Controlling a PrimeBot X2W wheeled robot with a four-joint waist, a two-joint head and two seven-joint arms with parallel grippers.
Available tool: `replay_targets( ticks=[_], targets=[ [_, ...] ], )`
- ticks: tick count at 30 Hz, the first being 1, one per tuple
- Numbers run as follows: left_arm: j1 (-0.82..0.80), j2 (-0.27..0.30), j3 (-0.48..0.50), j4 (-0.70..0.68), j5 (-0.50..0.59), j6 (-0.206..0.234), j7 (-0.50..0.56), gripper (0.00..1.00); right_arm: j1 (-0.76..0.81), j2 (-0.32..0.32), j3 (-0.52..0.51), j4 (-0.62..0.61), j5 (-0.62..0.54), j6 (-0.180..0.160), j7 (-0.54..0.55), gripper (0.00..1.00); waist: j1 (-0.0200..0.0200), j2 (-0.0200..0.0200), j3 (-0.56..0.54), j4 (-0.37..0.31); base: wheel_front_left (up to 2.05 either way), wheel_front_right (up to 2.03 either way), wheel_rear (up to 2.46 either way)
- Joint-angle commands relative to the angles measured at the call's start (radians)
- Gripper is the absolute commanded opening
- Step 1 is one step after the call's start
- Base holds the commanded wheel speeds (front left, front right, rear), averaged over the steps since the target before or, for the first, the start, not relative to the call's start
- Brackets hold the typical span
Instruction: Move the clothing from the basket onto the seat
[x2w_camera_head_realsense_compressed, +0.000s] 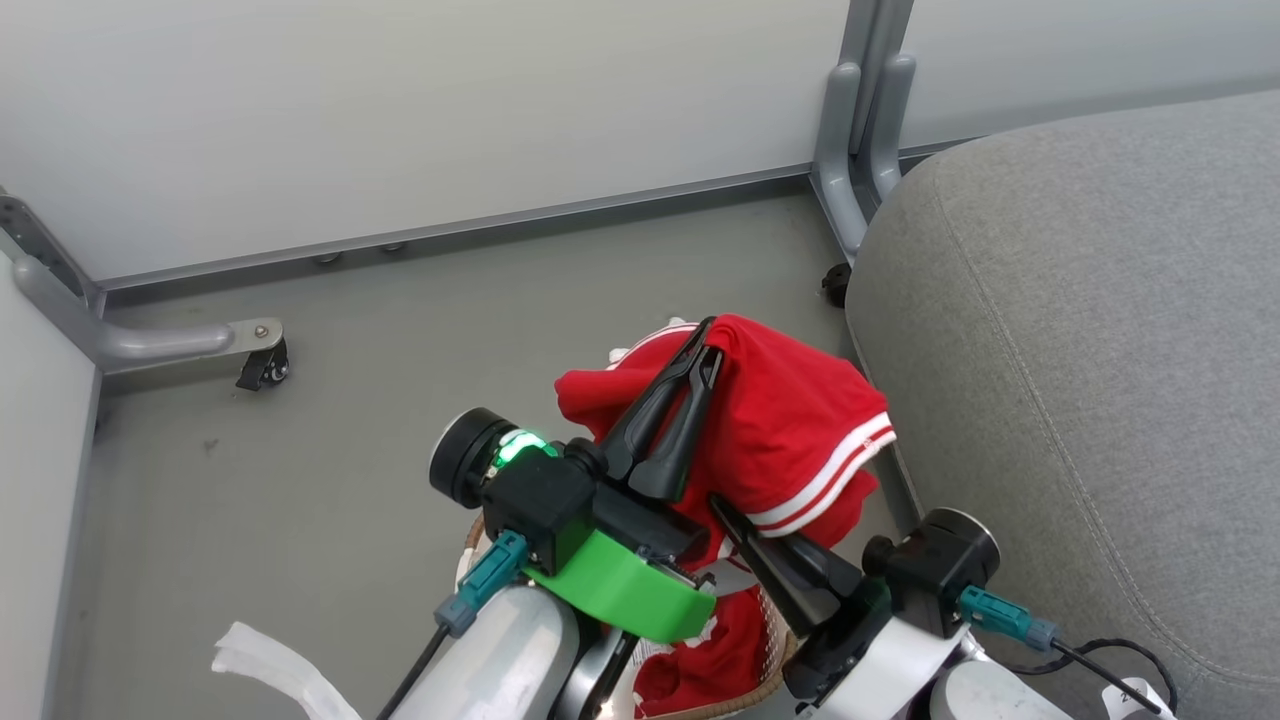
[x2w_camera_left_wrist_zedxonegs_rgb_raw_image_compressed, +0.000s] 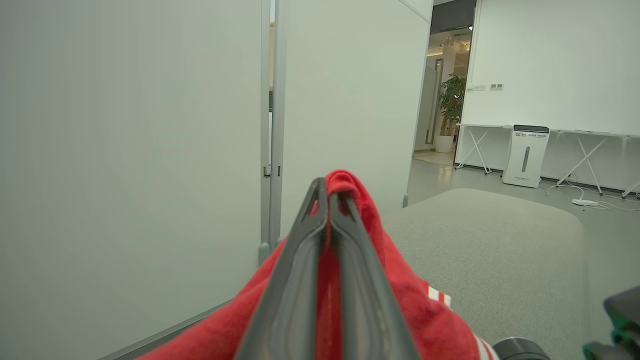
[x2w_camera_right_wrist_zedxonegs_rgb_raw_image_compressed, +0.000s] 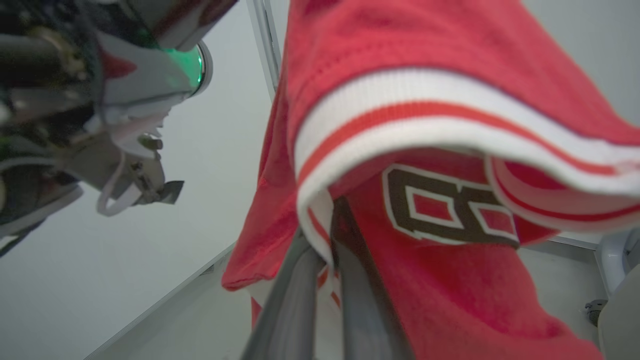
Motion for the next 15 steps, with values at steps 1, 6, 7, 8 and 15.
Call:
replay_targets(
  ticks=[1,6,7,8,15],
  targets=[
    [-0.003,0.001,0.004,0.007,0.014,0.005,0.0,0.0,0.015,-0.004,-0.004,-0.005,0.004,-0.001,-0.002,0.0,0.0,0.0067,-0.004,-0.001,0.0,0.0,0.0],
    [0.0,0.001,0.01,0.03,0.032,0.02,0.0,0.11,0.022,-0.004,-0.012,-0.012,-0.004,-0.001,-0.002,0.0,0.0,0.0067,-0.007,-0.004,0.0,0.0,0.0],
    [-0.001,0.001,0.009,0.04,0.041,0.025,0.0,0.43,0.023,-0.004,-0.012,-0.013,-0.006,-0.001,-0.002,0.0,0.0,0.0067,-0.007,-0.005,0.0,0.0,0.0],
    [-0.002,0.002,0.012,0.053,0.052,0.033,0.0,1.0,0.024,-0.004,-0.013,-0.014,-0.007,-0.001,-0.002,0.0,0.0,0.0067,-0.006,-0.006,0.0,0.0,0.0],
    [-0.018,0.001,0.031,0.069,0.071,0.047,0.0,1.0,0.019,0.0,-0.023,-0.022,-0.015,-0.001,-0.002,0.0,0.0,0.0067,0.004,-0.008,0.0,0.0,0.0]
  ],
)
